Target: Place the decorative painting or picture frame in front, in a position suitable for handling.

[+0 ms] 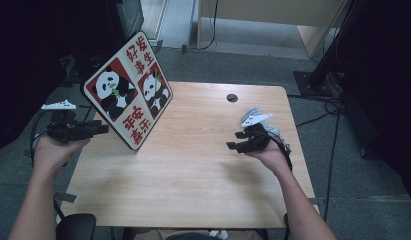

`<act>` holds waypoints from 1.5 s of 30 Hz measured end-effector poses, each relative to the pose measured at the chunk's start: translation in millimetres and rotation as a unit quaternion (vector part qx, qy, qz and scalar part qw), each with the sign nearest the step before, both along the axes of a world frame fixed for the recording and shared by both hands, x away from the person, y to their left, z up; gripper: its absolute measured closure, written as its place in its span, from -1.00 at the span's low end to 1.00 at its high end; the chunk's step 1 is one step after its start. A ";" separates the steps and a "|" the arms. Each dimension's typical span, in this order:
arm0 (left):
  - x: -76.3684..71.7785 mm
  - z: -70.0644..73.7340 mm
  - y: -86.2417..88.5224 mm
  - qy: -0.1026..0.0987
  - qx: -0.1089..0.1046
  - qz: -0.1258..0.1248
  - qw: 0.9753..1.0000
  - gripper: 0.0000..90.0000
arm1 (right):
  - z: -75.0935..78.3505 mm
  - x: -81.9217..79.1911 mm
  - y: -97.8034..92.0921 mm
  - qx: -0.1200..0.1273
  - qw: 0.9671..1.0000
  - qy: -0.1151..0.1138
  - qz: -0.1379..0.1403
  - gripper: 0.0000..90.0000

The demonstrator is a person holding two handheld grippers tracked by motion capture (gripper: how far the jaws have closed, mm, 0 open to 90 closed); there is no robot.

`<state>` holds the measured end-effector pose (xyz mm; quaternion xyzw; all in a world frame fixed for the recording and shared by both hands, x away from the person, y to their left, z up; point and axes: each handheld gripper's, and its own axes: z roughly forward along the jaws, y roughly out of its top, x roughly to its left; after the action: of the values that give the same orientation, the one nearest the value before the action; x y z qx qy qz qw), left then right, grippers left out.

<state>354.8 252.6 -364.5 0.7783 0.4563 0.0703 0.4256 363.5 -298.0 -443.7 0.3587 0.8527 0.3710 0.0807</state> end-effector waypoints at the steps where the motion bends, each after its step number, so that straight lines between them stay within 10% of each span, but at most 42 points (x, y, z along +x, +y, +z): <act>1: 1.2 2.1 0.0 0.000 -0.002 0.002 1.000 0.19 | -0.1 -0.1 0.0 -0.001 1.000 0.000 0.000 -0.10; 45: 107.6 99.0 -11.7 0.032 0.014 -0.001 0.999 0.21 | -3.3 -6.3 2.0 -0.014 1.000 0.003 0.012 -0.11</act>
<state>462.4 241.0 -265.4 0.7865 0.4678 0.0510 0.4001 357.2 -296.0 -447.1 0.3482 0.8626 0.3587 0.0784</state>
